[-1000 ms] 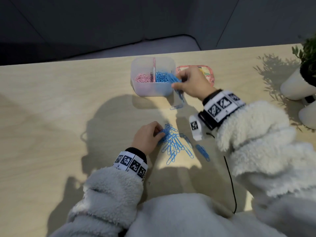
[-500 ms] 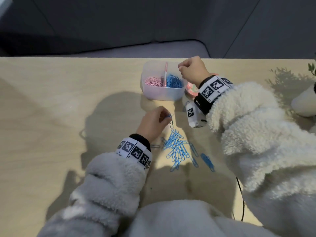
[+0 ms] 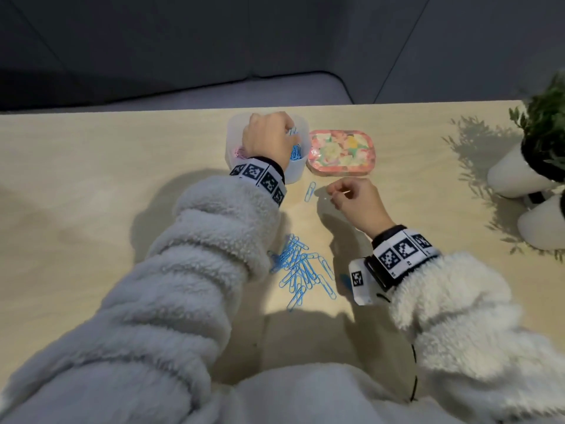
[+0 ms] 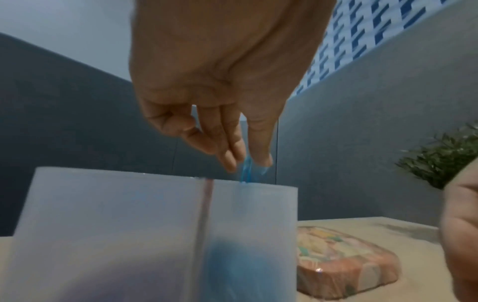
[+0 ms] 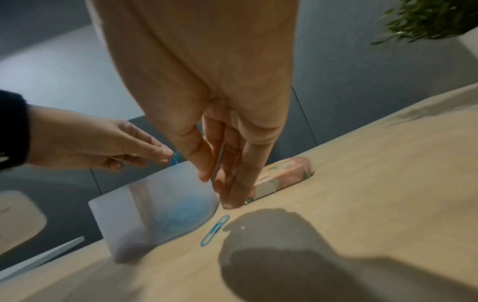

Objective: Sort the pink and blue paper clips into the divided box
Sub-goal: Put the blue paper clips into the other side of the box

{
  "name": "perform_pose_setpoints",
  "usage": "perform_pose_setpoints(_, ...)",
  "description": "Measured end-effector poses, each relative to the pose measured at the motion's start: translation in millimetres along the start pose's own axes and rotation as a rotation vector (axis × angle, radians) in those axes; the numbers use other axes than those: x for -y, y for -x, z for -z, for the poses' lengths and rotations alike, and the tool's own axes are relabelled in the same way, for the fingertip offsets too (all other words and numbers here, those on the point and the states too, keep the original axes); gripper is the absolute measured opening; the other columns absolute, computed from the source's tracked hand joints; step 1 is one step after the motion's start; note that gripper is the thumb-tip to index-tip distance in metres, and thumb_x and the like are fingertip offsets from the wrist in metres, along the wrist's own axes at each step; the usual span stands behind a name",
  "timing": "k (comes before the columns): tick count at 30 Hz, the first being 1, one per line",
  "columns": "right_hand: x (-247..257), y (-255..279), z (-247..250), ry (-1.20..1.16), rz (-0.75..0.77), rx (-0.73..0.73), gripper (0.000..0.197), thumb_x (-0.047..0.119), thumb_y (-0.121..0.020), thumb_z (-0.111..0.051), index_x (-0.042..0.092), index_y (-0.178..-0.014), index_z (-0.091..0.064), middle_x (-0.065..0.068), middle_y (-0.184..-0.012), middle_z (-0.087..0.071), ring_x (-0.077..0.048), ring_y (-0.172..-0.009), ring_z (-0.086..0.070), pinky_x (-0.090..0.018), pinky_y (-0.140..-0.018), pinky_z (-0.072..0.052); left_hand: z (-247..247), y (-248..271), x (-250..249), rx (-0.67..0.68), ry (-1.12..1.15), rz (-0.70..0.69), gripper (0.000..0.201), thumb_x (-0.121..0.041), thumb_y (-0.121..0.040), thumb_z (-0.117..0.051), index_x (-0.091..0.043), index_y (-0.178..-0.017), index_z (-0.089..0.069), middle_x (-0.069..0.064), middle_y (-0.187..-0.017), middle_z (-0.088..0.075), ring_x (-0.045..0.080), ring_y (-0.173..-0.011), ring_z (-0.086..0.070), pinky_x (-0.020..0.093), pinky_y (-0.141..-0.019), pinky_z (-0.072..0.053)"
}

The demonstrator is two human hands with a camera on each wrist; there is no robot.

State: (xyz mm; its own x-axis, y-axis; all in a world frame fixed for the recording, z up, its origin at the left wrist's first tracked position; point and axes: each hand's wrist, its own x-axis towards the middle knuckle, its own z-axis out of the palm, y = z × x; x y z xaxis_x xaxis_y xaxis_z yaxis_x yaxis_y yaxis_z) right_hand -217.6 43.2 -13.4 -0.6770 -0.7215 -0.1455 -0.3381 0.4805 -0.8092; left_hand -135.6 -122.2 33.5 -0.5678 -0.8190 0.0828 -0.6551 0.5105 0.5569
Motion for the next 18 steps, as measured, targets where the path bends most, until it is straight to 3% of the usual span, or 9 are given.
perform_pose_setpoints(2, -5, 3, -3, 0.042, -0.034, 0.025, 0.019, -0.002, -0.085, -0.050, 0.002, -0.091, -0.067, -0.003, -0.086, -0.065, -0.007, -0.067, -0.056, -0.021, -0.074, -0.045, -2, 1, 5, 0.046, -0.021, -0.014, 0.033, -0.030, -0.084, -0.062, -0.018, -0.115, -0.060, 0.004, -0.120, -0.063, 0.025, -0.121, -0.044, 0.039, -0.097, -0.042)
perform_pose_setpoints(4, -12, 2, -7, 0.072, -0.077, 0.024, 0.018, -0.001, -0.085, -0.051, 0.004, -0.090, -0.068, -0.005, -0.096, -0.070, -0.013, -0.078, -0.063, -0.022, -0.080, -0.049, 2, 5, 11, 0.061, 0.040, -0.051, 0.037, -0.028, -0.083, -0.063, -0.015, -0.117, -0.059, 0.004, -0.121, -0.061, 0.024, -0.119, -0.046, 0.035, -0.097, -0.040)
perform_pose_setpoints(8, -20, -9, -16, 0.160, -0.177, 0.003, 0.023, 0.003, -0.084, -0.050, 0.004, -0.099, -0.067, -0.015, -0.107, -0.069, -0.030, -0.103, -0.062, -0.034, -0.095, -0.047, 13, 38, 26, 0.051, 0.356, -0.112, 0.016, -0.014, -0.081, -0.060, -0.008, -0.095, -0.067, 0.008, -0.096, -0.068, 0.022, -0.086, -0.059, 0.027, -0.080, -0.042)
perform_pose_setpoints(10, -16, -15, -24, 0.186, -0.177, -0.010, 0.026, 0.005, -0.083, -0.050, 0.001, -0.103, -0.065, -0.019, -0.110, -0.065, -0.033, -0.106, -0.059, -0.035, -0.094, -0.046, 16, 65, 40, 0.264, 0.340, -0.131, 0.012, -0.009, -0.083, -0.061, -0.009, -0.093, -0.067, 0.004, -0.085, -0.064, 0.015, -0.070, -0.054, 0.024, -0.070, -0.040)
perform_pose_setpoints(12, -10, -18, -34, 0.262, -0.106, 0.023, 0.025, 0.009, -0.081, -0.050, 0.001, -0.099, -0.066, -0.024, -0.108, -0.063, -0.038, -0.106, -0.056, -0.037, -0.090, -0.045, 17, 94, 60, 0.486, 0.280, -0.153, 0.016, -0.009, -0.081, -0.065, -0.013, -0.096, -0.065, -0.002, -0.080, -0.060, 0.011, -0.063, -0.050, 0.017, -0.062, -0.040)
perform_pose_setpoints(13, -6, -18, -40, 0.311, -0.068, 0.063, 0.024, 0.011, -0.080, -0.050, 0.001, -0.094, -0.067, -0.026, -0.104, -0.061, -0.040, -0.104, -0.055, -0.037, -0.086, -0.043, 18, 107, 71, 0.535, 0.247, -0.144, 0.019, -0.010, -0.078, -0.068, -0.015, -0.096, -0.064, -0.005, -0.079, -0.058, 0.008, -0.061, -0.048, 0.013, -0.060, -0.039)
perform_pose_setpoints(16, 6, -7, -54, 0.403, 0.060, 0.224, 0.038, 0.021, -0.078, -0.041, 0.003, -0.098, -0.068, -0.025, -0.105, -0.056, -0.037, -0.105, -0.048, -0.036, -0.087, -0.038, 15, 140, 99, 0.580, 0.147, -0.076, 0.024, -0.014, -0.073, -0.074, -0.015, -0.095, -0.064, -0.006, -0.078, -0.056, 0.006, -0.061, -0.048, 0.013, -0.060, -0.038)
perform_pose_setpoints(18, 9, 5, -62, 0.451, 0.155, 0.308, 0.034, 0.021, -0.085, -0.042, 0.006, -0.103, -0.066, -0.022, -0.106, -0.054, -0.035, -0.104, -0.045, -0.038, -0.091, -0.038, 12, 155, 109, 0.593, 0.076, -0.070, 0.022, -0.012, -0.074, -0.072, -0.013, -0.094, -0.065, -0.005, -0.080, -0.053, 0.010, -0.068, -0.049, 0.014, -0.063, -0.037)
